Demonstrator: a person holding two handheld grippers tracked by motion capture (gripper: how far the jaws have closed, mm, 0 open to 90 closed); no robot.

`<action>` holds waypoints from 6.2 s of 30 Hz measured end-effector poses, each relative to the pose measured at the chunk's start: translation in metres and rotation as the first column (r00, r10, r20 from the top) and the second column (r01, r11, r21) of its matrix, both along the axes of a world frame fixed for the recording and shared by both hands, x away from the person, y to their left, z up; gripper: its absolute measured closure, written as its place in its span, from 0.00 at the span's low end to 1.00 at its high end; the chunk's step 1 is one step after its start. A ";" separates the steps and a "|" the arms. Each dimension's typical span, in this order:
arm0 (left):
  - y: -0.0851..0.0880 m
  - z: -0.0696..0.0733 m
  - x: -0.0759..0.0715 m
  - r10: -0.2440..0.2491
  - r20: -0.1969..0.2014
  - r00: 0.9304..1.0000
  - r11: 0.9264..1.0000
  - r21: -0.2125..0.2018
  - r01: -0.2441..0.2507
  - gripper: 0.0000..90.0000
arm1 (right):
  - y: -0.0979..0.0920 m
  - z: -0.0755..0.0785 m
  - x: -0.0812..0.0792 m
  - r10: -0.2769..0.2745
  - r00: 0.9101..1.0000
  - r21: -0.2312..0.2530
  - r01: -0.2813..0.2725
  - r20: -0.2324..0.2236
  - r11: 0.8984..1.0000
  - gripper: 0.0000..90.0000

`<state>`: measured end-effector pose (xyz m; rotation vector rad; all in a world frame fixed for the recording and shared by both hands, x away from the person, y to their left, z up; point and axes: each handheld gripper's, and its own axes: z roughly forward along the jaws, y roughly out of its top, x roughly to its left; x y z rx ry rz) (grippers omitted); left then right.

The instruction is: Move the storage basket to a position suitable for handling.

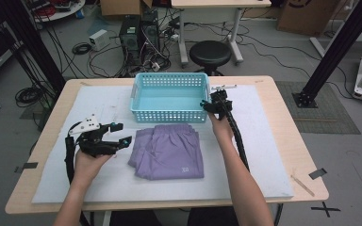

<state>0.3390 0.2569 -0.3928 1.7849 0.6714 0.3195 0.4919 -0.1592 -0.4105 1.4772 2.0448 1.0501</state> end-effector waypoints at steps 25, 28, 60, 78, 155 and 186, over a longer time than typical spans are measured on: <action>0.003 -0.002 0.000 0.005 -0.005 1.000 1.000 -0.002 -0.005 0.32 | 0.005 0.001 -0.001 -0.011 1.000 -0.024 0.011 0.001 1.000 0.72; 0.004 -0.003 0.000 0.005 -0.007 1.000 1.000 -0.002 -0.005 0.32 | 0.005 0.001 -0.001 -0.014 1.000 -0.023 0.014 0.003 1.000 0.67; -0.015 -0.004 -0.004 0.011 0.007 1.000 1.000 0.018 -0.011 0.32 | -0.037 0.025 -0.105 0.038 0.970 0.042 -0.049 0.239 0.998 0.31; -0.024 -0.029 -0.013 0.058 -0.049 0.997 0.998 0.021 -0.057 0.30 | -0.028 -0.009 -0.158 0.103 0.963 -0.002 -0.106 0.251 0.994 0.29; -0.066 -0.060 -0.015 0.203 -0.378 0.903 0.978 0.128 -0.166 0.92 | 0.009 -0.037 -0.184 0.222 0.967 0.053 -0.217 -0.126 0.975 0.99; -0.086 -0.059 -0.027 0.123 -0.413 0.903 0.990 0.115 -0.082 0.84 | -0.027 -0.035 -0.208 0.199 0.974 0.071 -0.192 -0.109 0.979 0.62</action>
